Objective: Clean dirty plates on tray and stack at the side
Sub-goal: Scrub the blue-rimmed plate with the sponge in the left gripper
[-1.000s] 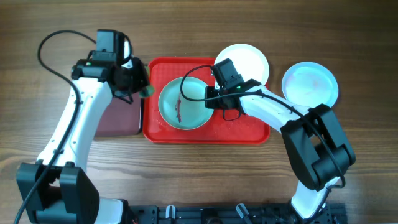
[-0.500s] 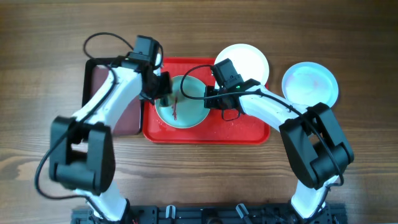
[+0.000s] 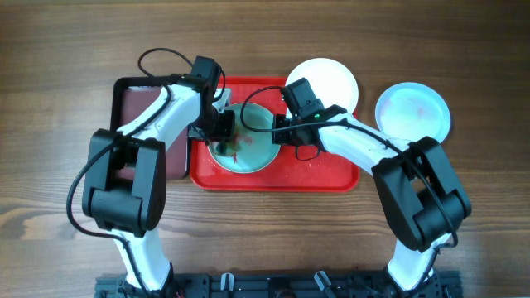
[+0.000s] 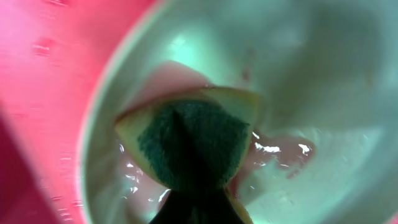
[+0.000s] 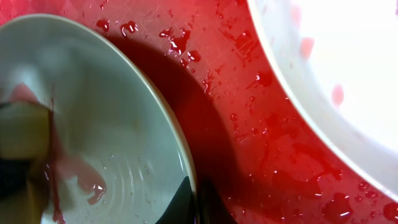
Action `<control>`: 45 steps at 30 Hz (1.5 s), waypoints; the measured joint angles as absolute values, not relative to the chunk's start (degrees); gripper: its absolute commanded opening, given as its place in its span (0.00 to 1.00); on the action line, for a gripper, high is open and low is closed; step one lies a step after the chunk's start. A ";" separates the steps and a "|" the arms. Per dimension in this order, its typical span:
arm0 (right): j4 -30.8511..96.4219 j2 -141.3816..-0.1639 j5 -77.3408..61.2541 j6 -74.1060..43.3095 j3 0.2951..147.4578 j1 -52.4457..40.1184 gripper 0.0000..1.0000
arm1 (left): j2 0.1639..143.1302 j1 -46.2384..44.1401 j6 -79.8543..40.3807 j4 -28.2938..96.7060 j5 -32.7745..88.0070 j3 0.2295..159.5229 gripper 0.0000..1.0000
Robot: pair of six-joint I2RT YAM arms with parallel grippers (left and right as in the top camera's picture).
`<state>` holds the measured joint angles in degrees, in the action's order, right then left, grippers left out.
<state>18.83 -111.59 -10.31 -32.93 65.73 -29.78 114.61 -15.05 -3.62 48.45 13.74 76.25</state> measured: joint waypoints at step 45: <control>17.80 -112.29 -12.16 -32.03 66.17 -29.47 0.04 | 114.83 -22.44 -6.61 50.35 9.87 76.82 0.04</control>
